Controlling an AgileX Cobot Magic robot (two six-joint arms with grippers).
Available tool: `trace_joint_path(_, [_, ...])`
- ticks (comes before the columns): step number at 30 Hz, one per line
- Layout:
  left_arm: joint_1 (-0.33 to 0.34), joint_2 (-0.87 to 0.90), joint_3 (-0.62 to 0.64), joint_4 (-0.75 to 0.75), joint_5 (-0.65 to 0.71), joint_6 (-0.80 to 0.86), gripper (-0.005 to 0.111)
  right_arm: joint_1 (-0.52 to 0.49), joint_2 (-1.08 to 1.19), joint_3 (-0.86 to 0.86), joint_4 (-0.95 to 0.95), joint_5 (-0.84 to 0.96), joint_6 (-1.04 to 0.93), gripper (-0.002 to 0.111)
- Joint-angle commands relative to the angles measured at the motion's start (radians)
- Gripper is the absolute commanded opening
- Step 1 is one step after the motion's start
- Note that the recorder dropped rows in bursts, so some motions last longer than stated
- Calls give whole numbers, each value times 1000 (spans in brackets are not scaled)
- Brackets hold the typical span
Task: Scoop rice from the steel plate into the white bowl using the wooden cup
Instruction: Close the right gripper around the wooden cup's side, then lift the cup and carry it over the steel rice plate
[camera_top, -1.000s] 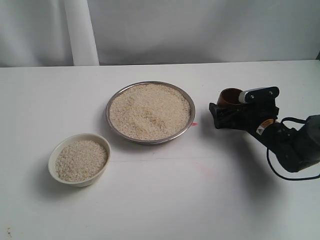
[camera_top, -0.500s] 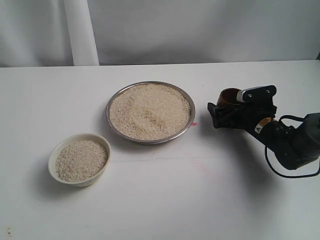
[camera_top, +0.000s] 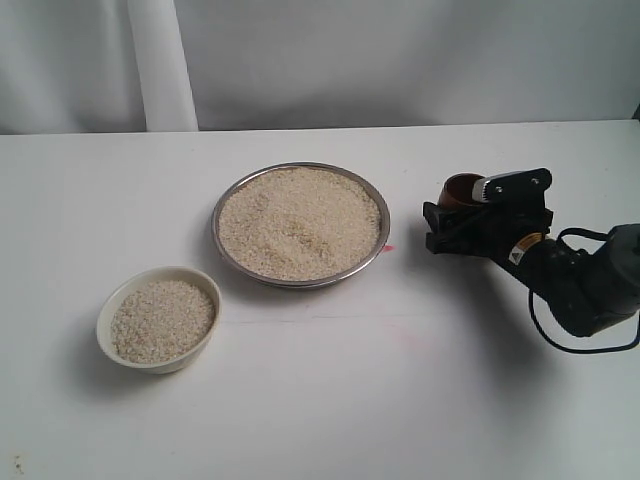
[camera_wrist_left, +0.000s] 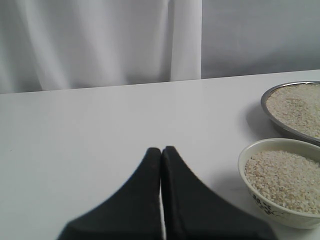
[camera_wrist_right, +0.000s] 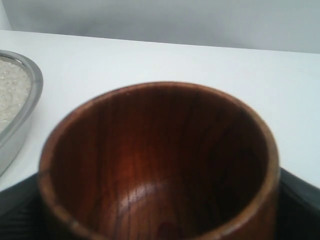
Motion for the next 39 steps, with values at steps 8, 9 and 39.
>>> trace_joint_path(8, [-3, 0, 2, -8, -11, -5, 0, -3, 0, -3, -10, 20, 27, 28])
trace_joint_path(9, [-3, 0, 2, -8, -11, -5, 0, -3, 0, -3, -24, 20, 42, 28])
trace_joint_path(39, [-3, 0, 2, -8, -11, -5, 0, 3, -277, -3, -282, 244, 69, 0])
